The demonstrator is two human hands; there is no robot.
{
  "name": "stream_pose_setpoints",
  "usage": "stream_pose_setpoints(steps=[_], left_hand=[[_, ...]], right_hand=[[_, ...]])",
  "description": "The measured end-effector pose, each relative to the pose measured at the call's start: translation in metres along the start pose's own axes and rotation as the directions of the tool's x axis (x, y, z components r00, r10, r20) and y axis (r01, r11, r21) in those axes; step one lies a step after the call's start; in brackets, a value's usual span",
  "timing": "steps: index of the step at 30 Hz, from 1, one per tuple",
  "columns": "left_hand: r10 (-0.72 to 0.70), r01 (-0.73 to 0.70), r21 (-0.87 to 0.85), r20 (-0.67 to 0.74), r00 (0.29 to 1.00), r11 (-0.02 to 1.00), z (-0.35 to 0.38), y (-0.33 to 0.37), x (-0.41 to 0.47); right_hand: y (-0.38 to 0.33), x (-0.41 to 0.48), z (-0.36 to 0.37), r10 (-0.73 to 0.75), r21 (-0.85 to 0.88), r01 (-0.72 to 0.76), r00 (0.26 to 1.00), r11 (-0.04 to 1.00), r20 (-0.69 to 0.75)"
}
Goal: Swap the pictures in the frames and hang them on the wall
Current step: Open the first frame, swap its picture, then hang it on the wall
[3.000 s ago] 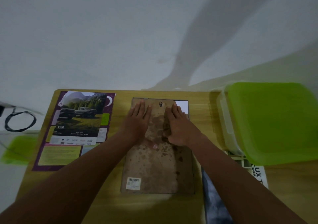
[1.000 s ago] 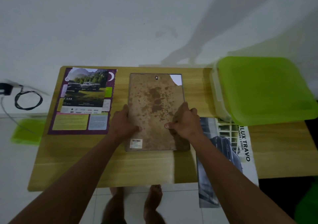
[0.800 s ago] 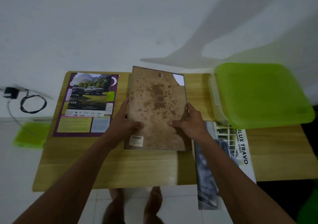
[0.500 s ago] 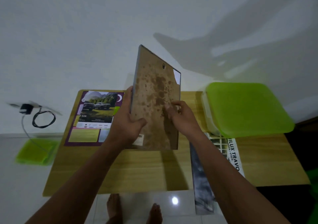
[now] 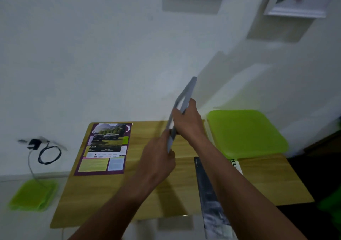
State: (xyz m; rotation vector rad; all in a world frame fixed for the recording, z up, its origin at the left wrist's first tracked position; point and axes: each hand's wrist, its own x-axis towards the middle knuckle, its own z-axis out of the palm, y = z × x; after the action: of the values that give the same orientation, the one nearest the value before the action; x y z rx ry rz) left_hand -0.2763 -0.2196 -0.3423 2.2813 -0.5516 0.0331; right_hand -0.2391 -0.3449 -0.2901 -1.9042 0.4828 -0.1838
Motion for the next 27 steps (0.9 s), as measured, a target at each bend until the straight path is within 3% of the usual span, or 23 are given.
stream_pose_setpoints(steps=[3,6,8,12,16,22,27], left_hand=[[0.042,-0.042,-0.039,0.008,0.999,0.998,0.003,0.002,-0.005],[-0.005,0.008,-0.154,0.018,1.000,0.988,-0.009,-0.003,-0.001],[-0.046,0.036,-0.208,-0.044,0.998,0.977,-0.028,-0.012,0.010],[-0.095,0.066,-0.128,-0.241,0.966,0.990,-0.084,-0.029,0.046],[-0.206,0.141,-0.392,-0.128,0.970,0.909,-0.153,-0.038,0.080],[-0.039,0.047,-0.516,0.026,0.999,0.855,-0.251,-0.049,0.097],[0.064,-0.098,-0.475,-0.088,0.994,0.875,-0.316,-0.050,0.115]], right_hand=[[-0.004,-0.009,-0.008,-0.060,-0.012,0.059,0.996,0.998,-0.062],[-0.012,-0.017,-0.016,-0.148,-0.017,0.147,0.987,0.989,-0.063],[-0.019,-0.019,-0.022,-0.211,0.011,0.212,0.976,0.977,-0.055],[-0.037,-0.019,-0.034,-0.277,0.184,0.273,0.961,0.944,-0.003],[-0.066,-0.013,-0.037,-0.334,0.321,0.314,0.943,0.893,0.006],[-0.118,0.001,-0.026,-0.439,0.445,0.363,0.895,0.818,0.077],[-0.176,0.018,-0.002,-0.518,0.430,0.437,0.851,0.790,0.085]])
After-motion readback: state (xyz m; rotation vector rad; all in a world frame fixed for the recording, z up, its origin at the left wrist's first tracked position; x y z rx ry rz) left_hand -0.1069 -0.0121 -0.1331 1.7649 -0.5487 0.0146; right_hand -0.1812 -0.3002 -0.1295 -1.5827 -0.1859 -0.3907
